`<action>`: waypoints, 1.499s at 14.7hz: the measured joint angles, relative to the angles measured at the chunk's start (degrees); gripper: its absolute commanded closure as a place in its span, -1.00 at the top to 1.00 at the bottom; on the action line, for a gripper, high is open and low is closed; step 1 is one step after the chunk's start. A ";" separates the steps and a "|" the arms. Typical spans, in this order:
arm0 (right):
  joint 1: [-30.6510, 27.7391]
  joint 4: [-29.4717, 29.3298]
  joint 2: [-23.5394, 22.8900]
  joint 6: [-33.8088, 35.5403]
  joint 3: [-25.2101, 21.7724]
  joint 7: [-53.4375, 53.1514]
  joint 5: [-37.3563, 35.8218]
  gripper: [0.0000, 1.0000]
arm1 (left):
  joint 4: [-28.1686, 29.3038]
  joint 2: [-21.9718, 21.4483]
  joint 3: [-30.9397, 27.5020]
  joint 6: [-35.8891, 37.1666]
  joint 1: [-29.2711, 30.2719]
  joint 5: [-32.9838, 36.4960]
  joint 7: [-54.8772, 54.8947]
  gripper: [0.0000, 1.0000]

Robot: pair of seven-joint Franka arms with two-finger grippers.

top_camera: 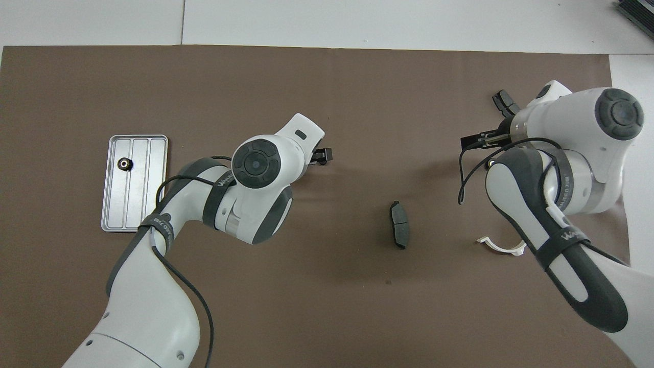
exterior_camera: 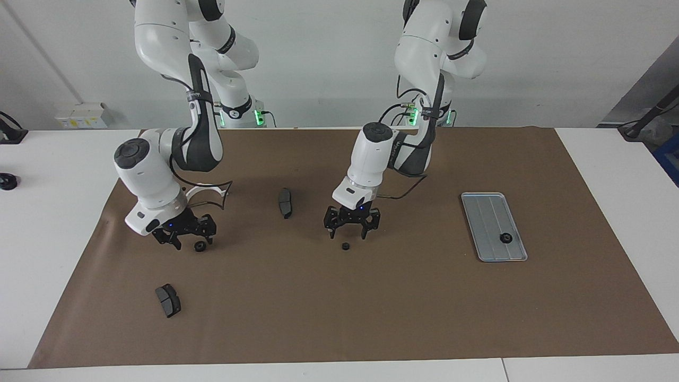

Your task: Place bearing gear from tray to pile

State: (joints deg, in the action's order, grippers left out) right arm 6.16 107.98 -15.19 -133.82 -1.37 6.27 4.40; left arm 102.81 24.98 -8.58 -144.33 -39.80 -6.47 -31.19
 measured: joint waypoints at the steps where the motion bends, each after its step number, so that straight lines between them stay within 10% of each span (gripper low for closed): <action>1: 2.53 -0.54 0.14 -0.03 0.05 -3.35 0.00 1.00 | 0.22 -1.36 -0.07 1.09 1.89 0.00 1.93 1.00; 7: 17.01 -8.61 -2.68 -0.05 0.21 -20.90 -0.90 1.00 | 3.29 -9.40 -0.30 10.84 13.42 0.01 15.42 1.00; 14: 27.16 -19.46 -17.67 0.01 0.19 -36.87 -10.67 1.00 | 4.88 -12.45 -0.32 14.94 27.01 0.01 34.26 1.00; 20: 27.47 -20.74 -21.80 -2.34 0.02 -36.99 -12.38 -0.30 | 10.31 -12.37 -0.24 8.33 31.96 0.01 37.46 1.00; 22: 27.52 -20.80 -21.81 -2.46 0.05 -36.99 -12.38 -0.34 | 12.00 -12.26 -0.24 5.78 33.21 0.01 37.63 1.00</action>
State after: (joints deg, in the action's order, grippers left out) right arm 33.68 87.19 -36.99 -136.27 -1.32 -30.72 -7.98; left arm 114.81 12.71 -8.82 -138.55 -6.59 -6.46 6.43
